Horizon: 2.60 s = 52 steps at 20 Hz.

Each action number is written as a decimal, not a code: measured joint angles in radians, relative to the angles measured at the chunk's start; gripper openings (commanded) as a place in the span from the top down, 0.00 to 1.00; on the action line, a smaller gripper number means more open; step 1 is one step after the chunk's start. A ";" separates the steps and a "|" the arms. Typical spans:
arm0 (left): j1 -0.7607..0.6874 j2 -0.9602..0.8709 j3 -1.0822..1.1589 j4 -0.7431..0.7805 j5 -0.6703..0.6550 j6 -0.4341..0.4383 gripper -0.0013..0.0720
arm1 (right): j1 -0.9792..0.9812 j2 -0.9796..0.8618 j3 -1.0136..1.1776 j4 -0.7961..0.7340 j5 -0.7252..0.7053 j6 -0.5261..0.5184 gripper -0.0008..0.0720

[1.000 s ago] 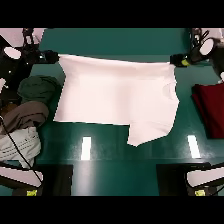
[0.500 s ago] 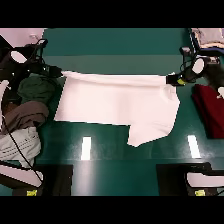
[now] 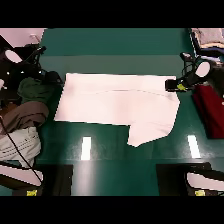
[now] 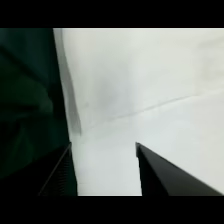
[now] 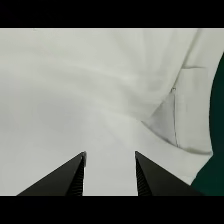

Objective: Fold the shirts.

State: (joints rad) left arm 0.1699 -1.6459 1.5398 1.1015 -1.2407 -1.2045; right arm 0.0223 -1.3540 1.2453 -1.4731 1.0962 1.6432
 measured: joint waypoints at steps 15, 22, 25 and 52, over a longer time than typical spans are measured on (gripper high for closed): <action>0.145 0.180 -0.483 -0.003 -0.100 -0.006 0.34 | -0.001 0.174 -0.002 0.076 0.061 -0.045 0.48; 0.139 0.180 -0.499 0.017 -0.090 -0.021 0.34 | 0.000 0.177 -0.002 0.091 0.072 -0.048 0.48; 0.098 0.180 -0.500 0.024 -0.084 -0.027 0.34 | 0.000 0.177 -0.002 0.093 0.074 -0.048 0.48; -0.016 0.266 -0.422 0.055 -0.130 -0.081 0.95 | -0.174 0.453 -0.615 0.245 0.254 -0.130 0.32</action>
State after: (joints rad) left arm 0.1535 -1.3804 1.1179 1.1564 -1.3712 -1.2854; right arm -0.1513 -0.9009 0.6300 -1.2285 1.3506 1.5127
